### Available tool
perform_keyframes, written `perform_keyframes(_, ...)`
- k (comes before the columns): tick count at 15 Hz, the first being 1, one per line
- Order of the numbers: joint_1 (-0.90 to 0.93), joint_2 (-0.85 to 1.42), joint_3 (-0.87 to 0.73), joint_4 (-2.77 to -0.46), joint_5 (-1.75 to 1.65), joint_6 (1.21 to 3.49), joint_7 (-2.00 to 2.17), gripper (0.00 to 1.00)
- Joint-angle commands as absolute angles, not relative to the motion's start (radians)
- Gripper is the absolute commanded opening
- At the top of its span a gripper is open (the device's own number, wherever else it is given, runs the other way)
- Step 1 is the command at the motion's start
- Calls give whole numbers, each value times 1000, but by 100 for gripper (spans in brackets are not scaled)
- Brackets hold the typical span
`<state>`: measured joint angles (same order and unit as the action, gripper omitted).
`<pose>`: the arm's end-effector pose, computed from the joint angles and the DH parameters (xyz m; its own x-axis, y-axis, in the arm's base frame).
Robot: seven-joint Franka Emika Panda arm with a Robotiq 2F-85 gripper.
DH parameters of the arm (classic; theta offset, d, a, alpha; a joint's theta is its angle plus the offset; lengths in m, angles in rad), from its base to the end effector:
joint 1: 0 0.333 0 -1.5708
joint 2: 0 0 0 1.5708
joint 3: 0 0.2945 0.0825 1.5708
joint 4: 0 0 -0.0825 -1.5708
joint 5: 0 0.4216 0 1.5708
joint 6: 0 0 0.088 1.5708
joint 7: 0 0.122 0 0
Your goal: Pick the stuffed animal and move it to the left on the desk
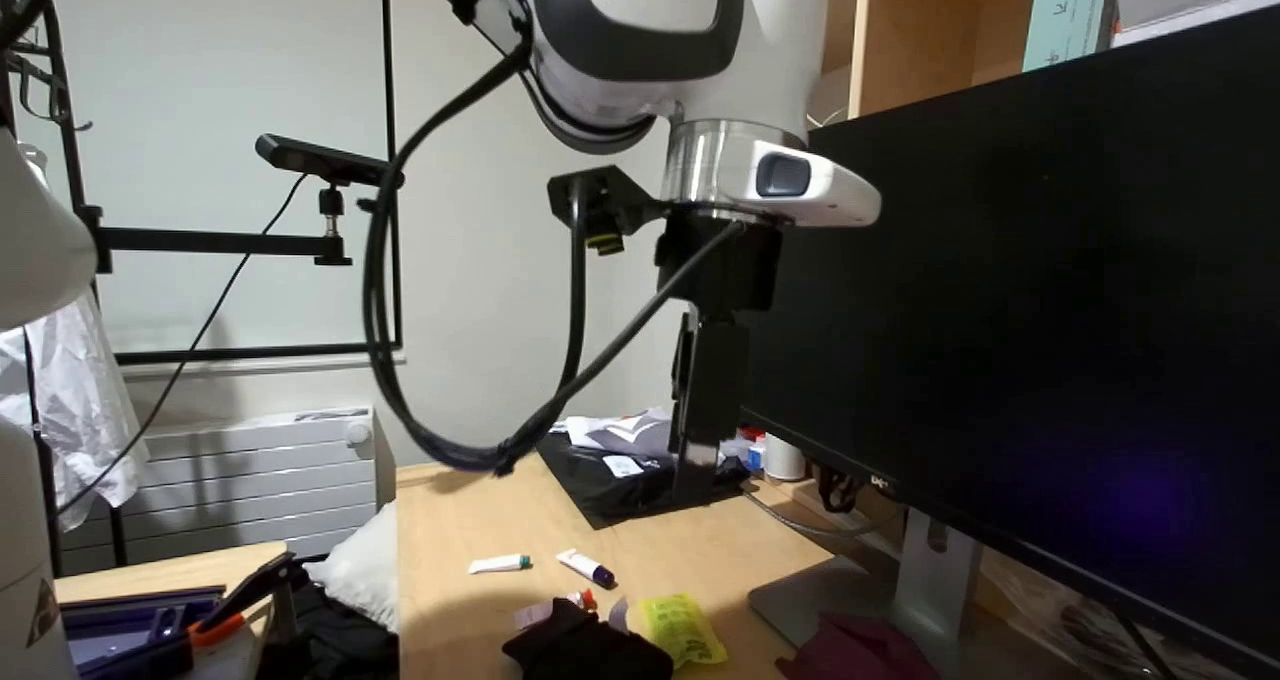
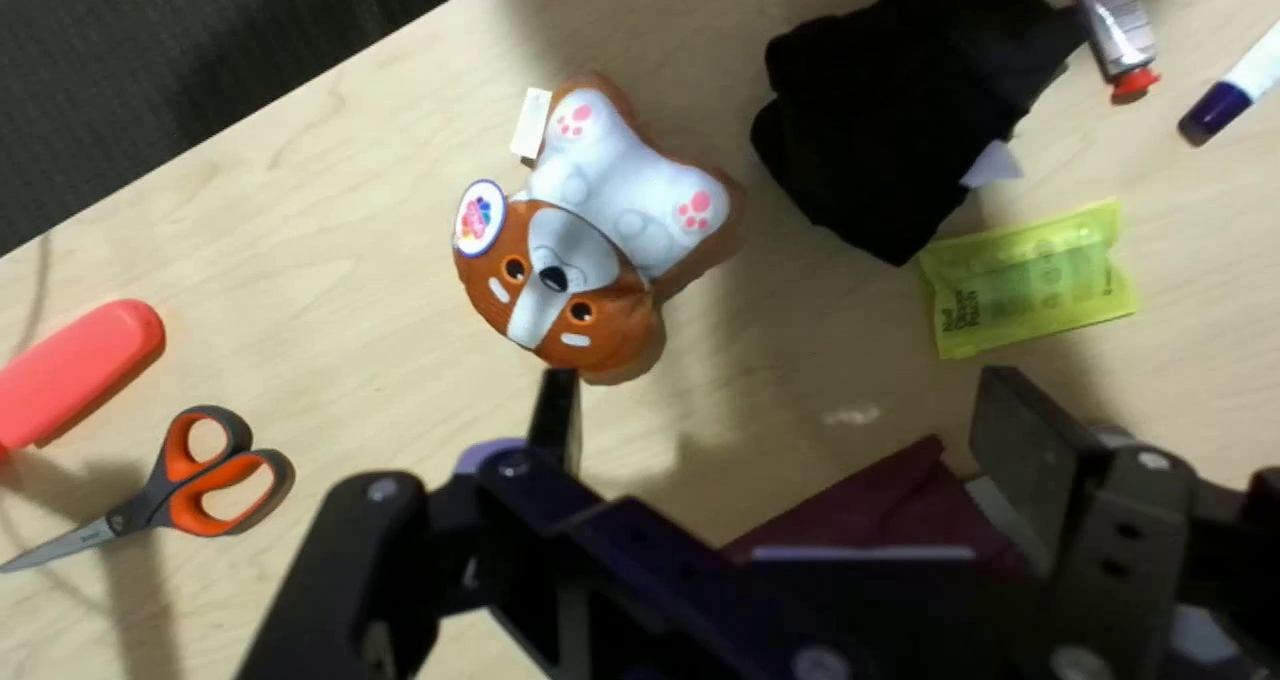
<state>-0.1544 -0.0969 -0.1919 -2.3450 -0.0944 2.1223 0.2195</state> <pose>0.4744 -0.1759 0.3013 0.8653 -0.4883 -0.1131 -0.4818 -0.8725 0.0815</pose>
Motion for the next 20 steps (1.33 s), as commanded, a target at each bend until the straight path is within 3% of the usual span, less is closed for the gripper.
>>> perform_keyframes(1, -228, -66, -264, -2401, -2, 2261, 108, 100)
perform_keyframes(9, -293, 133, -317, -2475, 228, 2525, 75, 100)
perform_keyframes(20, -380, 355, -162, -2456, 503, 2686, -135, 100)
